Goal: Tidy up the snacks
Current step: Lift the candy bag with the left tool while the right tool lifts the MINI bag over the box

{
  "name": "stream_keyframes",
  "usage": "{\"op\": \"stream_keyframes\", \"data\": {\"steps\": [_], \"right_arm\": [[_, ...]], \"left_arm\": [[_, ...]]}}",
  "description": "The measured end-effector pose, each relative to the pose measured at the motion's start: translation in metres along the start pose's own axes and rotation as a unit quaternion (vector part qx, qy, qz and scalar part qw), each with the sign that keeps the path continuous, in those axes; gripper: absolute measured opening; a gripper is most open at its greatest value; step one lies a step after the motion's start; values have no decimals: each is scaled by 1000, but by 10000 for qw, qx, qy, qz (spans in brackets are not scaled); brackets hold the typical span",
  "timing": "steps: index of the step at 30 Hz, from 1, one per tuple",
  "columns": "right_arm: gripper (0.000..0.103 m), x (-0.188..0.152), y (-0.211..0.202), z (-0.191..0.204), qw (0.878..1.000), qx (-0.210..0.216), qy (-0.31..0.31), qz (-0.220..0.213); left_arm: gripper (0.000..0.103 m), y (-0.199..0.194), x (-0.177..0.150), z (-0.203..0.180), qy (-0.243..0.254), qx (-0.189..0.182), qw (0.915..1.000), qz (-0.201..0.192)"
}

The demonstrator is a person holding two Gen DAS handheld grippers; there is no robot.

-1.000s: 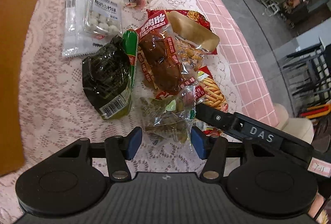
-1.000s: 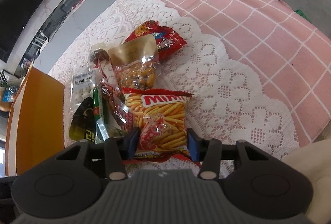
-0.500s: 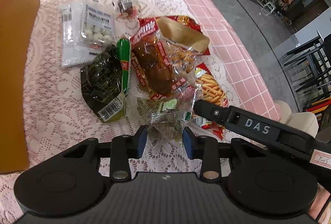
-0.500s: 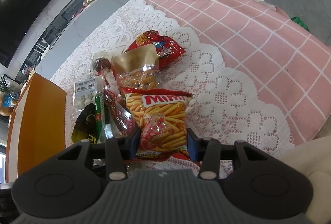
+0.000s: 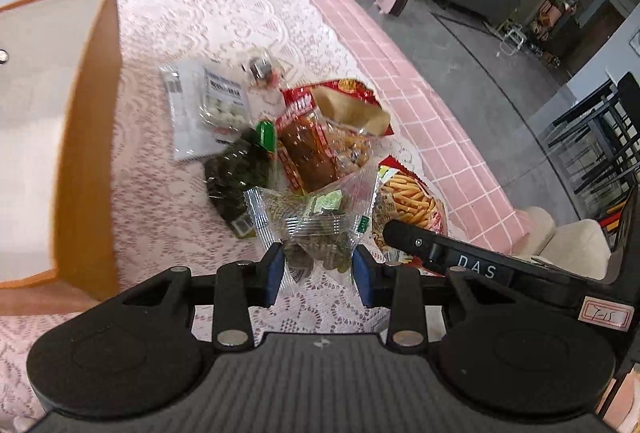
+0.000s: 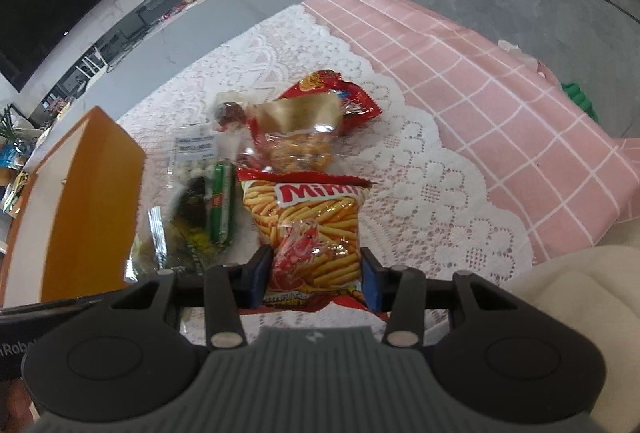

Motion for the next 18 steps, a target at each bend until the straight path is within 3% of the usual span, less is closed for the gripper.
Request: {"op": "stream_keyframes", "data": {"steps": [6, 12, 18], "right_arm": [[43, -10, -21, 25, 9994, 106, -280, -150], [43, -17, -46, 62, 9959, 240, -762, -428], [43, -23, -70, 105, 9877, 538, -1318, -645]], "left_arm": [[41, -36, -10, 11, -62, -19, 9989, -469], [41, -78, -14, 23, 31, 400, 9933, -1088], [41, -109, -18, 40, 0, 777, 9865, -1441]]}}
Point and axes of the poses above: each gripper's, at about its wrist camera, not at the fingertips, and y roughly the way its jaws point, z to its left, x to its top, the point moved 4 cm from there along y, roughly the way its jaws point, and after that the axes turned 11 degrees about z, right-handed, at the moved point
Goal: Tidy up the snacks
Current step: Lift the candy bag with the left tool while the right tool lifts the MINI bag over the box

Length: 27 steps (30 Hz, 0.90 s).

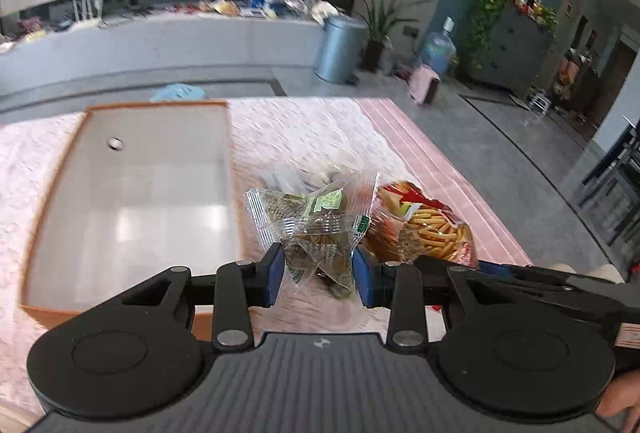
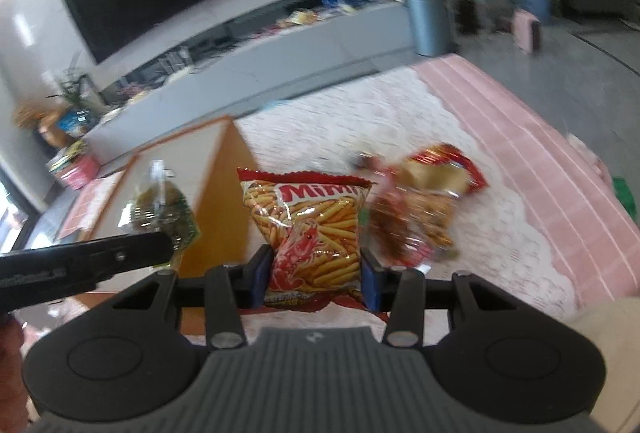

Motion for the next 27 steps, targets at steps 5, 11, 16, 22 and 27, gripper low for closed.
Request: {"op": "stream_keyframes", "data": {"steps": [5, 11, 16, 22, 27], "right_arm": [[43, 11, 0, 45, 9980, 272, -567, -2], [43, 24, 15, 104, 9888, 588, -1364, 130], [43, 35, 41, 137, 9801, 816, -1729, 530], [43, 44, 77, 166, 9670, 779, -2222, 974], [43, 39, 103, 175, 9567, 709, -2478, 1350]], "left_arm": [[41, -21, 7, 28, -148, 351, 9990, -236], [41, -34, 20, 63, -341, 838, 9956, -257], [41, -29, 28, 86, -313, 1066, 9938, 111], [41, 3, 24, 113, -371, 1070, 9904, 798], [41, 21, 12, 127, -230, 1119, 9861, 1204]]}}
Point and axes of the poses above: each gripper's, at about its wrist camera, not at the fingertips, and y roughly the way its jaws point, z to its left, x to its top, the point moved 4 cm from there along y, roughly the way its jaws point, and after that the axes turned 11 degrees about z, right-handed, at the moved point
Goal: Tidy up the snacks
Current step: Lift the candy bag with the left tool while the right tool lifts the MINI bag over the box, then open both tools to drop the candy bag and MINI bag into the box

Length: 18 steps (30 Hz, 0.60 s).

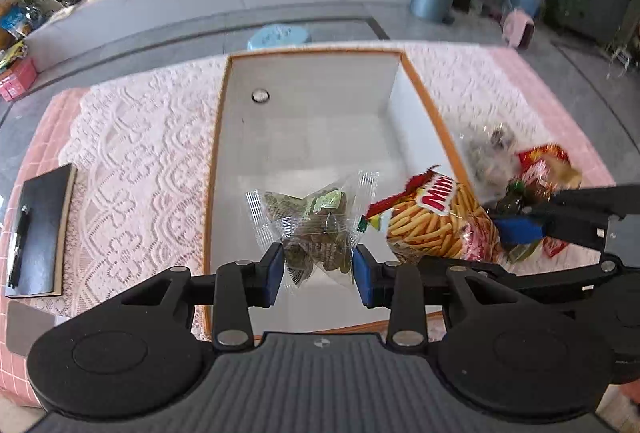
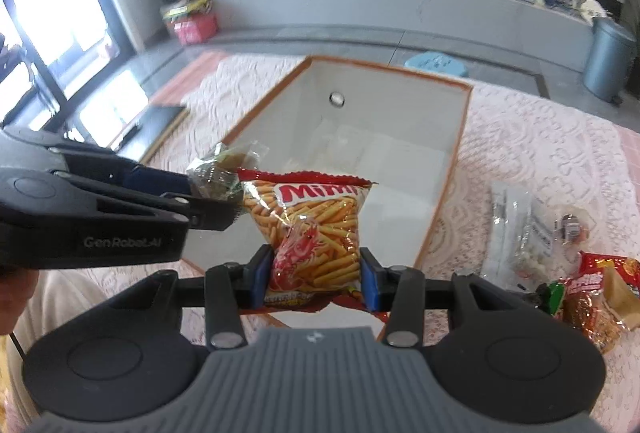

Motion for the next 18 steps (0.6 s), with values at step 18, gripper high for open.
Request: {"op": "stream_keyframes", "data": {"steps": [18], "right_arm": [[43, 12, 61, -11, 9935, -176, -331, 1074]], "left_arm": [[43, 51, 9, 3, 567, 583, 9938, 756]]}}
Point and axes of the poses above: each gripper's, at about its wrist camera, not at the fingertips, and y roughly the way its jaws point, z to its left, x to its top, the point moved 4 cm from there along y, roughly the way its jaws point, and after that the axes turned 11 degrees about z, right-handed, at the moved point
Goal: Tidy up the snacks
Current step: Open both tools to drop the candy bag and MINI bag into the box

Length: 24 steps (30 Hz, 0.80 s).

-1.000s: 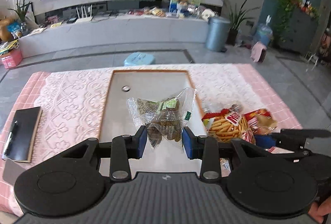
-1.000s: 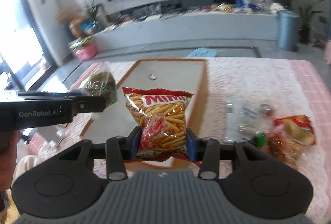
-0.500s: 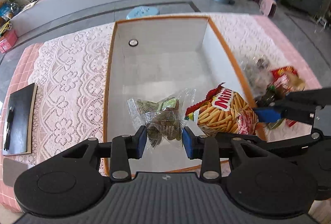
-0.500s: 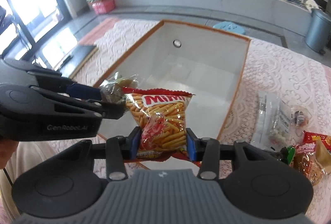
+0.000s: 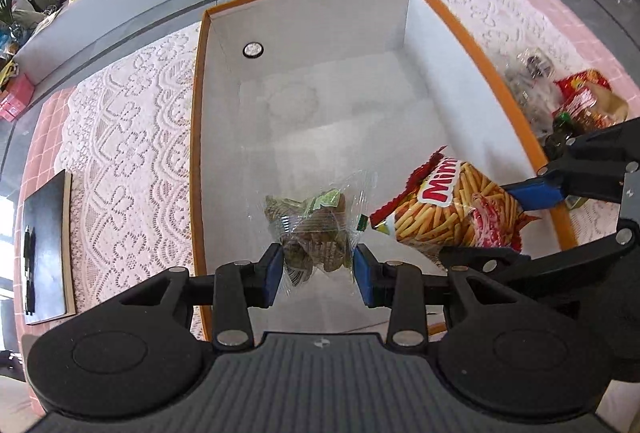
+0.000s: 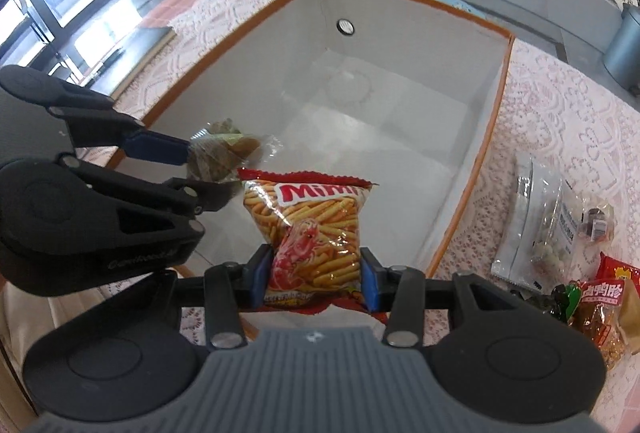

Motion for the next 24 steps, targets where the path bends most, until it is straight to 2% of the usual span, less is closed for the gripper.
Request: {"op": "stream_keyframes", "data": {"steps": [7, 11, 14, 18, 24], "right_arm": [[45, 4, 7, 5, 9999, -80, -8, 125], [47, 6, 8, 6, 9998, -166, -22, 125], [49, 7, 6, 7, 9998, -169, -26, 83], [61, 5, -1, 11, 9996, -280, -66, 1], [66, 1, -19, 11, 9991, -374, -4, -218]], "left_arm": [[44, 9, 0, 6, -112, 88, 9997, 174], [44, 5, -1, 7, -119, 220, 9996, 89], [51, 2, -1, 10, -193, 231, 9995, 35], [55, -6, -3, 10, -228, 276, 9993, -44], [55, -24, -8, 13, -384, 310, 9983, -314]]}}
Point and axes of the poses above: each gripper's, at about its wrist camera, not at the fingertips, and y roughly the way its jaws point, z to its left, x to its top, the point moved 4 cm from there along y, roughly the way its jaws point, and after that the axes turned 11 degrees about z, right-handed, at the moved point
